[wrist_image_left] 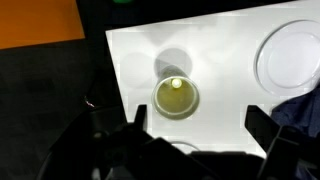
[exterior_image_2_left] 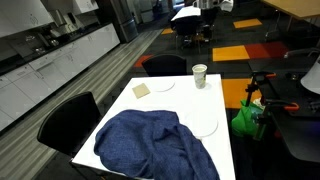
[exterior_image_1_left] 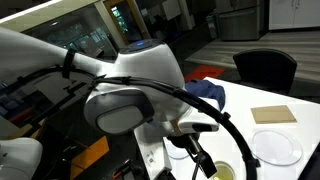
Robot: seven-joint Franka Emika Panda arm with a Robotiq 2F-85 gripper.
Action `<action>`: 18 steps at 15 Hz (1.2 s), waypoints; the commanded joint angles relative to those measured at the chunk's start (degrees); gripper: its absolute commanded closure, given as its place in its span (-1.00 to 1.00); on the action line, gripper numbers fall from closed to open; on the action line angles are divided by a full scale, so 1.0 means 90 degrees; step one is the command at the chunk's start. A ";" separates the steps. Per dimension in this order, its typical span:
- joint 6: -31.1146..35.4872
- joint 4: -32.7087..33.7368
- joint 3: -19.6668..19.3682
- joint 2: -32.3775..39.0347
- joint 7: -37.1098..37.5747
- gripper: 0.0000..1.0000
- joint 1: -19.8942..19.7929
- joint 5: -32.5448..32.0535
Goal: Remove the marker from the cup and put it on the table
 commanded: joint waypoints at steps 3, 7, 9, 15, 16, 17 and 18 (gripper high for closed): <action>0.0133 0.0396 0.0132 0.0643 0.0374 -0.86 0.0010 0.0022; 0.0145 0.0626 0.0185 0.1021 0.0514 -0.49 0.0002 -0.0012; 0.0151 0.0755 0.0200 0.1234 0.0635 -0.42 0.0001 -0.0034; 0.0500 0.0965 0.0255 0.1797 0.0726 -0.05 -0.0032 -0.0023; 0.0637 0.0971 0.0259 0.1884 0.0696 -0.03 -0.0053 0.0006; 0.0743 0.0987 0.0255 0.1972 0.0697 0.16 -0.0066 0.0001; 0.0855 0.1016 0.0267 0.2089 0.0644 0.12 -0.0091 0.0025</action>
